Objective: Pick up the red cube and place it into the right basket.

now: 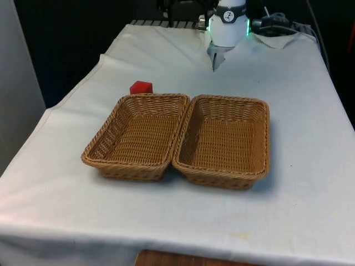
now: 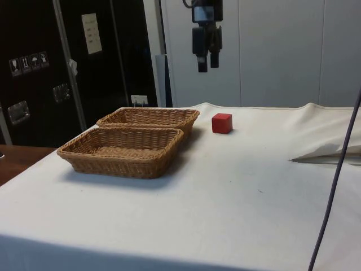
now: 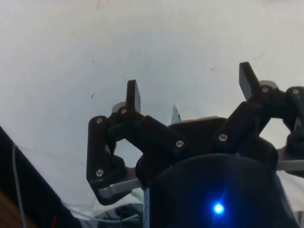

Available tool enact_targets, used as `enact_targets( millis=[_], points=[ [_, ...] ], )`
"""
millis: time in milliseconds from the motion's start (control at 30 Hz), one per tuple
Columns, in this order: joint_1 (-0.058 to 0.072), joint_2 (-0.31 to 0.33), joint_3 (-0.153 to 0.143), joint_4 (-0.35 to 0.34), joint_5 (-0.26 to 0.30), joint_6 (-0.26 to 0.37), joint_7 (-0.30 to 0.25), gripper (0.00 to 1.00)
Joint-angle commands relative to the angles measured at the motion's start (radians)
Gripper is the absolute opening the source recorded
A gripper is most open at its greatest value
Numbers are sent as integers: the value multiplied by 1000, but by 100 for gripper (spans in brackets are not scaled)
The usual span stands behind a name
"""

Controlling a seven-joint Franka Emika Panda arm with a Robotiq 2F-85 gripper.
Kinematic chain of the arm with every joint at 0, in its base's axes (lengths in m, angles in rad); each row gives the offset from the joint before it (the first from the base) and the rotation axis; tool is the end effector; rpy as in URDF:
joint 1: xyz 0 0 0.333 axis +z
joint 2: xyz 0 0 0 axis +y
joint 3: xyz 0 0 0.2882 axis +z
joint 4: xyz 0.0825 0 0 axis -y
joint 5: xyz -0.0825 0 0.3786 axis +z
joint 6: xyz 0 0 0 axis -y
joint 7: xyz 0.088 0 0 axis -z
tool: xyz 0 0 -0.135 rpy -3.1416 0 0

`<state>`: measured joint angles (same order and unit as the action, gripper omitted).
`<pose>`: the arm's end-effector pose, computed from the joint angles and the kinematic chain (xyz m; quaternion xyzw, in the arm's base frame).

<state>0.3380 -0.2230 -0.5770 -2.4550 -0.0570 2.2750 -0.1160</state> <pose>0.4477 -0.1045 0.3175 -0.9985 0.0377 -0.0115 0.0372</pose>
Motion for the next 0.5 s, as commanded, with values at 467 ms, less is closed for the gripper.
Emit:
enact_targets(
  millis=[467],
  points=[
    [-5, 85, -87, -14, 3, 73, -128, 100]
  ],
)
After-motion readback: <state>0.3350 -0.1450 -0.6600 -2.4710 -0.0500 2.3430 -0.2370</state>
